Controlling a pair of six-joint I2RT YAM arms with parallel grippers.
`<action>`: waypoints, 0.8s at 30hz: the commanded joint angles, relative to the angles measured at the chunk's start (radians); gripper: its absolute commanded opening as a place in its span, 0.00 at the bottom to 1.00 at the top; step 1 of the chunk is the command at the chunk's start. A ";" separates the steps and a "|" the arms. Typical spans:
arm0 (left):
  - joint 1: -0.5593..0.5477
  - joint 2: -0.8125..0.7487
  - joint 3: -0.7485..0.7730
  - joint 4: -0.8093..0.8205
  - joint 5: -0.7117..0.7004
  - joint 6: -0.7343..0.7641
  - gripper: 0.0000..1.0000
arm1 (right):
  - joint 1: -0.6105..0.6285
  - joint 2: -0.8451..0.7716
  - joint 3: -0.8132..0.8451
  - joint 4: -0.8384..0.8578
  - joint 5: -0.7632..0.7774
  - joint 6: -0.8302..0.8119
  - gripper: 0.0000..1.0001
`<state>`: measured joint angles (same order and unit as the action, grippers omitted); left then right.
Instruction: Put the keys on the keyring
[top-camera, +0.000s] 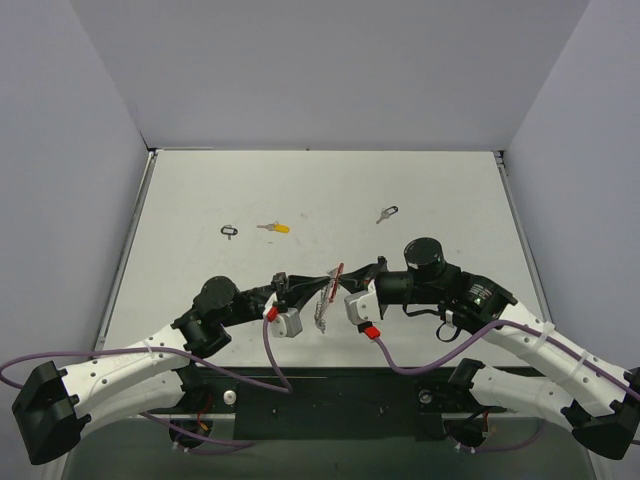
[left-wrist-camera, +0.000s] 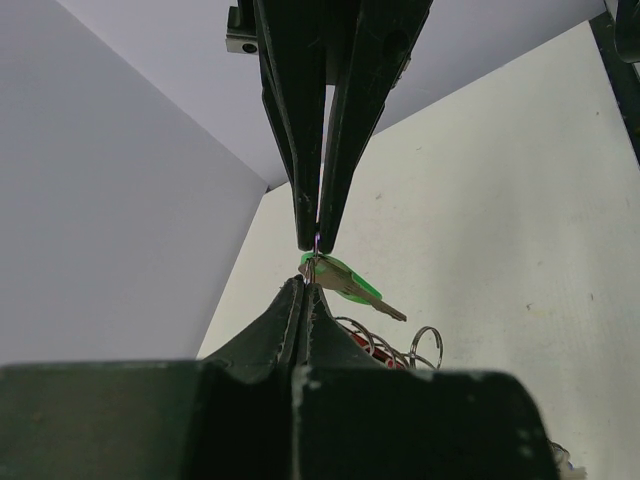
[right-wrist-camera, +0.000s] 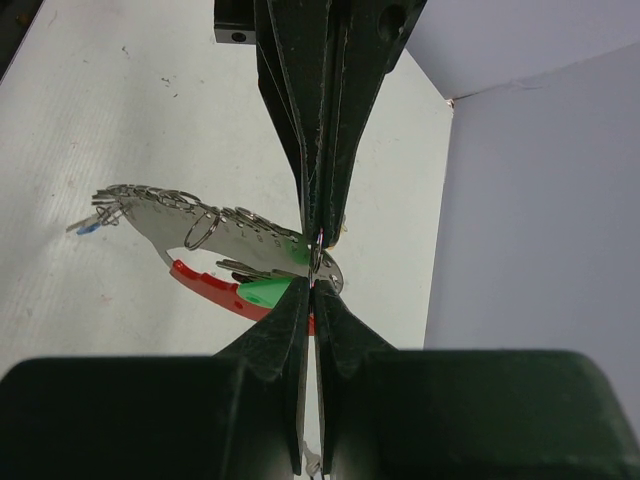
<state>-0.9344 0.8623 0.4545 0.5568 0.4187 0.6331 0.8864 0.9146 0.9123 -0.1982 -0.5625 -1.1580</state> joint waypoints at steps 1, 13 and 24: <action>-0.009 -0.016 0.030 0.038 -0.004 0.011 0.00 | 0.009 0.001 0.036 0.029 -0.033 -0.006 0.00; -0.009 -0.020 0.032 0.022 -0.015 0.033 0.00 | 0.008 -0.006 0.048 0.008 -0.028 0.001 0.00; -0.009 -0.025 0.033 0.011 -0.026 0.042 0.00 | 0.008 -0.010 0.062 -0.009 -0.017 -0.008 0.00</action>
<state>-0.9371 0.8600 0.4545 0.5339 0.4038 0.6605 0.8864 0.9142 0.9352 -0.2138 -0.5636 -1.1572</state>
